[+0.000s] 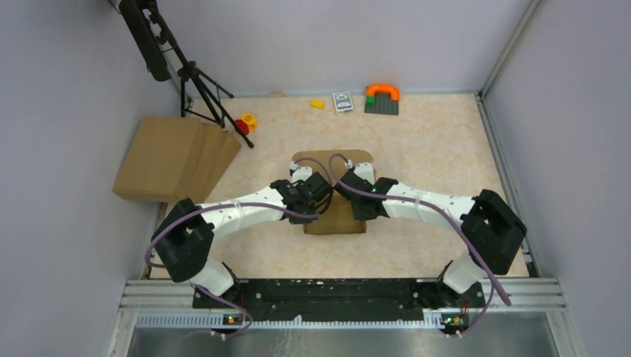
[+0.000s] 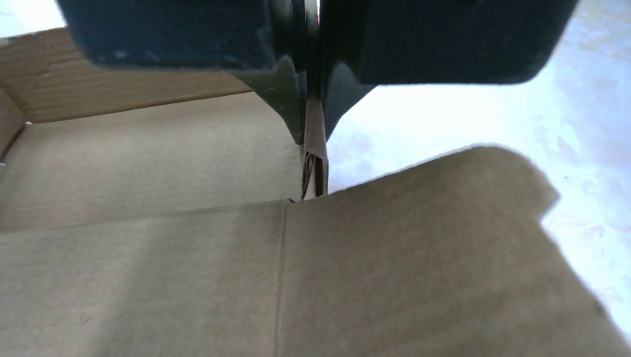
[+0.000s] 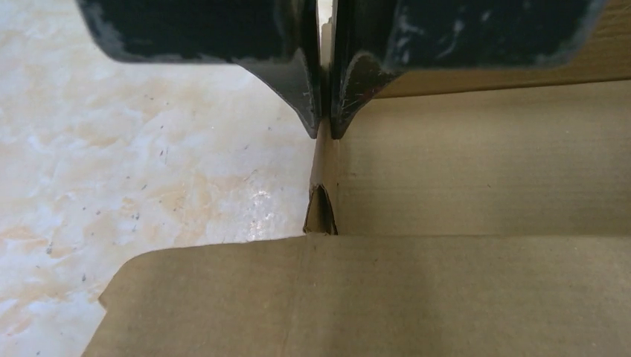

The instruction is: Fold the paper box

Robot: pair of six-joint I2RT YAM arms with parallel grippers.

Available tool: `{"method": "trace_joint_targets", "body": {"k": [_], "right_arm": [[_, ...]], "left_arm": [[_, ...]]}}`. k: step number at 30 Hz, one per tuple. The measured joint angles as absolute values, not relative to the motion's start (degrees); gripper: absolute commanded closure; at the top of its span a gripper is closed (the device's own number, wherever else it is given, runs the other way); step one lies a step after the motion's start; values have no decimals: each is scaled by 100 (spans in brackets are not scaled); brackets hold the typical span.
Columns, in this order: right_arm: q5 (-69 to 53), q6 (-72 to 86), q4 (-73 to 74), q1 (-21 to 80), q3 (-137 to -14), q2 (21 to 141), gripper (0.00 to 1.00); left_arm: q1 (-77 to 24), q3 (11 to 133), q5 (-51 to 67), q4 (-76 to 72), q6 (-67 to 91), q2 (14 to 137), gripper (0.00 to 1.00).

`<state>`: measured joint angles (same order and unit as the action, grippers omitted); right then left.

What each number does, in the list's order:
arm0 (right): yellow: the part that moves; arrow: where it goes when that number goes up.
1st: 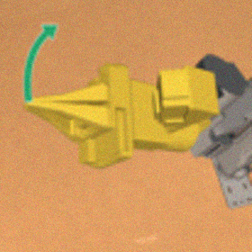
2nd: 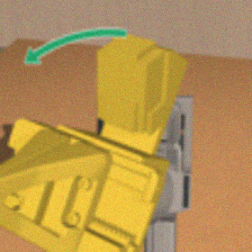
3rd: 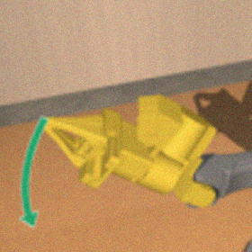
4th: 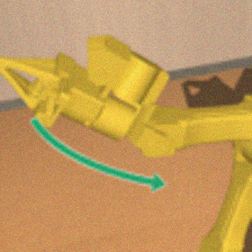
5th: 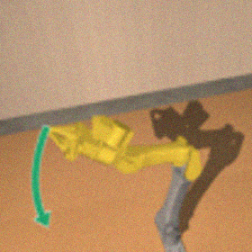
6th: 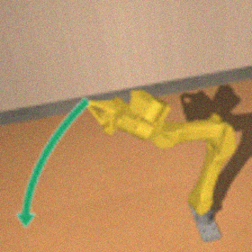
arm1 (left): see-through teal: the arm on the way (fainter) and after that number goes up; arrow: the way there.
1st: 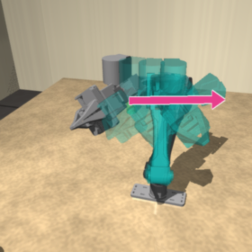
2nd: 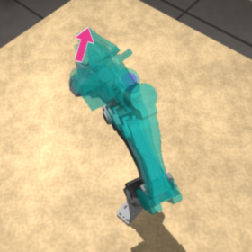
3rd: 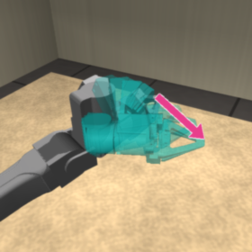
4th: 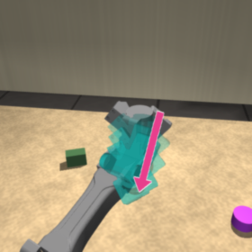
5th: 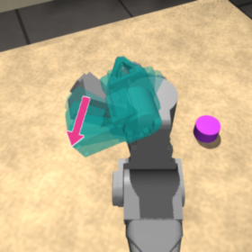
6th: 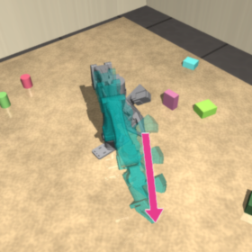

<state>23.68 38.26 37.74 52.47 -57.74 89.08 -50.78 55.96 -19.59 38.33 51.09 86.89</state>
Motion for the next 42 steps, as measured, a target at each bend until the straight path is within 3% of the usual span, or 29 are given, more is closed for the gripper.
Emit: {"method": "trace_joint_targets", "body": {"k": [2,7,11,19,22,28,30,32,34,37,42], "right_arm": [[2377,3900,3774,5273,-5795,8984,100],[2318,4034,3741,5229,-5795,8986,98],[2335,4097,3804,5231,-5795,8986,74],[2359,4108,3889,5225,-5784,8986,54],[2349,4060,3898,5210,-5774,8947,48],[2032,3887,3710,4976,-5546,8248,47],[1927,3841,3625,4849,-5502,8051,44],[1865,3787,3548,4779,-5500,7913,33],[1780,3699,3481,4764,-5500,7808,30],[1601,3562,3352,4735,-5502,7706,30],[1201,3468,2786,4580,-5212,7319,33]], "left_arm": [[-5078,5701,-2012,3990,5120,8803,98],[-5083,5848,-2075,4206,5111,8952,75],[-5083,5854,-2112,4276,5019,8952,59],[-5083,5887,-2084,4364,4751,8871,40],[-5083,5885,-2049,4359,4637,8534,39],[-4993,5732,-1824,4230,4331,7269,41],[-4831,5610,-1566,4143,4219,6984,33],[-4624,5474,-1299,4023,4084,6796,20],[-4423,5284,-993,3872,3903,6615,13],[-4189,4993,-600,3588,3660,6337,13],[-3747,4495,220,2847,3398,6047,26]]}}
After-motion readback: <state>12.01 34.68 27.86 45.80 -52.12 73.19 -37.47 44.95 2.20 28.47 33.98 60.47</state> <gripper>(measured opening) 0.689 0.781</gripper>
